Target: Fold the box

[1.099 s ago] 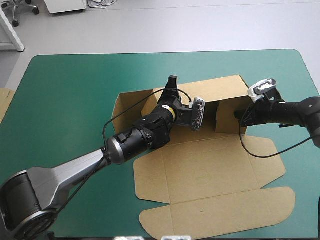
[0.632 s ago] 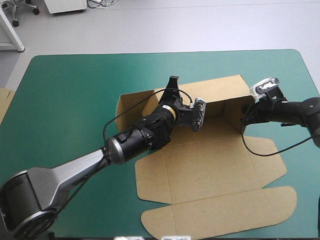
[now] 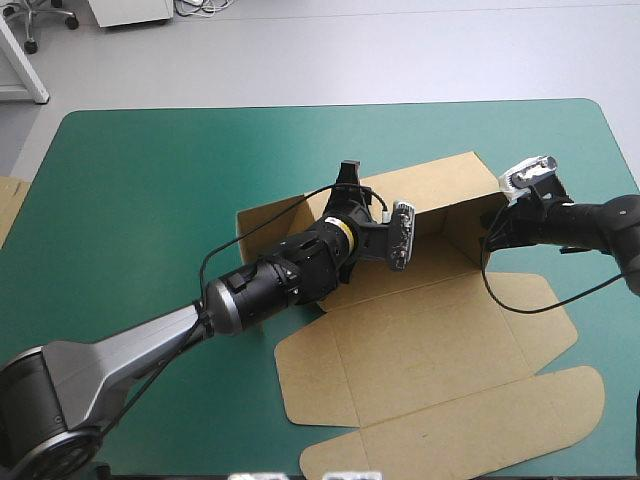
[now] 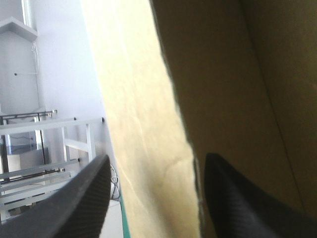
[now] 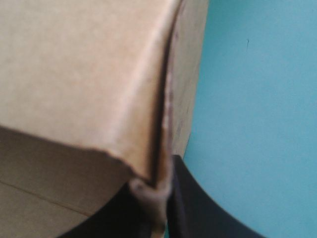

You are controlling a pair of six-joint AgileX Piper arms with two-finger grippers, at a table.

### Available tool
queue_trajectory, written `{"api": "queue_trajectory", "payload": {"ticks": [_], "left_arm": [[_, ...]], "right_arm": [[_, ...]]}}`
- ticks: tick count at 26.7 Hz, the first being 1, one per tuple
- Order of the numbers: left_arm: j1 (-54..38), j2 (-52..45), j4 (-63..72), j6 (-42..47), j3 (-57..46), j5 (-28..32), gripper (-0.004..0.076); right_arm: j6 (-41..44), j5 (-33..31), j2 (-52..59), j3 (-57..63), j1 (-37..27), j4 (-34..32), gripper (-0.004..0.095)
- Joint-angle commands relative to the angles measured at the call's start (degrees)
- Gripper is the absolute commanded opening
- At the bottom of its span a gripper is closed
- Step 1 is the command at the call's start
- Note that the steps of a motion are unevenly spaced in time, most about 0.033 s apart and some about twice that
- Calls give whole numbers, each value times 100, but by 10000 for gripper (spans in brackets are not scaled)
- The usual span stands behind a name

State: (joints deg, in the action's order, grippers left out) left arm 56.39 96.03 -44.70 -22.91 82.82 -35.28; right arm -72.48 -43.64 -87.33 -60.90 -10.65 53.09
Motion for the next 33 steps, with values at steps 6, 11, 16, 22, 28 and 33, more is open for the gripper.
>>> {"api": "queue_trajectory", "payload": {"ticks": [6,11,16,22,28,33], "left_arm": [[615,-850,406,51,151,320,447],[618,-1120,2507,-677,162,-41,444],[492,-1484,3739,-1123,436,-472,441],[-908,-2216,4316,-862,475,-613,440],[-3385,-2885,4470,-849,463,-1046,440],[-5468,-2998,4946,-849,169,-1112,440]], "right_arm": [[254,-201,212,-163,15,435,-19],[412,-130,212,-163,15,405,-19],[603,-104,212,-163,15,393,-19],[875,-75,212,-185,15,288,-19],[1283,-138,212,-223,15,171,-19],[2266,-497,212,-738,106,-833,-18]]}}
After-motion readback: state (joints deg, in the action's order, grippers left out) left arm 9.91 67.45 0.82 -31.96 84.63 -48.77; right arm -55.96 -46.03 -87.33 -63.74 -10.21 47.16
